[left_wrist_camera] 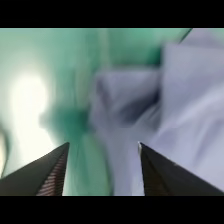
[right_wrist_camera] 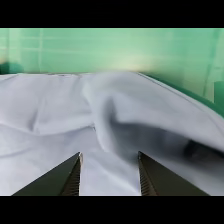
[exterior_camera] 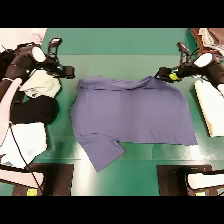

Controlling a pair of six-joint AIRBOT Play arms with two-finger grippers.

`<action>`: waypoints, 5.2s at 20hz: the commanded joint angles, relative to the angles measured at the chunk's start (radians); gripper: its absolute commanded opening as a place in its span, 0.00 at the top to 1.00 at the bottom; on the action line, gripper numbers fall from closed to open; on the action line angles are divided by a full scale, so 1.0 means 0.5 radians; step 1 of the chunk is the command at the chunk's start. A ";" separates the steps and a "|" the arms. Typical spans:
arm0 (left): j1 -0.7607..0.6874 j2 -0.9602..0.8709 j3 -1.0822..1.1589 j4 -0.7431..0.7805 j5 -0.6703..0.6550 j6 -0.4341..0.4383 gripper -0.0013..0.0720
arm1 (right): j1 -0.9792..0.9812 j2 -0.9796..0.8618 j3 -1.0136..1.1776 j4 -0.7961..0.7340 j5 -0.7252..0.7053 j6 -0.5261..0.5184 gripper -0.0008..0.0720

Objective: Fold the shirts.

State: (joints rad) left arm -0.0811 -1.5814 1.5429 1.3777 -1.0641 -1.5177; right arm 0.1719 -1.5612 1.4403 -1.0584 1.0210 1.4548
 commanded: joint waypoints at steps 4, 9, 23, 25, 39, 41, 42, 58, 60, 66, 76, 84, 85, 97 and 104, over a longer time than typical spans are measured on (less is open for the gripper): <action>0.134 0.594 -0.684 -0.042 -0.439 -0.025 0.27 | -0.175 0.419 -0.005 0.018 0.446 -0.138 0.42; -0.067 1.126 -1.765 -0.436 -0.190 -0.146 0.27 | -0.250 0.681 -0.005 0.018 0.492 -0.138 0.42; -0.428 1.237 -2.071 -0.677 0.255 -0.269 0.95 | -0.497 0.936 -0.233 -0.183 0.821 -0.135 0.42; -0.428 1.237 -1.960 -0.677 0.228 -0.246 0.95 | -0.712 1.090 -0.594 -0.306 0.848 -0.134 0.42; -0.429 1.237 -1.743 -0.678 0.314 -0.195 0.95 | -1.906 1.318 -2.032 -0.327 0.588 -0.145 0.35; -0.429 1.237 -1.743 -0.680 0.313 -0.195 0.95 | -1.906 1.229 -2.032 -0.261 0.510 -0.134 0.39; -0.429 1.237 -1.743 -0.680 0.314 -0.195 0.95 | -1.906 1.200 -2.033 -0.187 0.459 -0.137 0.39; -0.418 1.239 -0.624 -0.174 -0.165 -0.201 0.95 | -0.889 1.671 -0.993 -0.136 0.298 -0.165 0.97; -0.418 1.239 -0.178 -0.052 -0.292 -0.200 0.95 | -0.760 1.656 -0.602 -0.135 0.314 -0.164 0.97; -0.418 1.239 1.132 0.089 -0.581 -0.195 0.95 | -0.671 1.491 0.478 -0.139 0.517 -0.165 0.97; -0.418 1.515 1.320 0.120 -0.166 -0.214 0.95 | -1.063 1.444 1.307 -0.131 0.665 -0.164 0.97; -0.418 1.269 0.289 0.435 -0.356 -0.213 0.95 | -0.636 1.074 0.645 -0.188 0.841 -0.111 0.97; -0.418 1.187 0.171 0.437 -0.349 -0.211 0.95 | -0.541 0.983 0.558 -0.292 0.842 -0.095 0.97; -0.008 0.158 -0.218 0.030 0.638 -0.163 0.95 | -0.374 -0.151 0.511 -0.432 0.468 -0.053 0.97; 0.033 0.176 -0.214 -0.135 -0.020 0.135 0.95 | -0.356 -0.144 0.481 -0.455 0.621 -0.055 0.97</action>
State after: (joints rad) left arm -0.0742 -1.4887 1.4376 1.3380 -0.8856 -1.4975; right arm -0.0078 -1.6493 1.7267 -1.2793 1.3037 1.4277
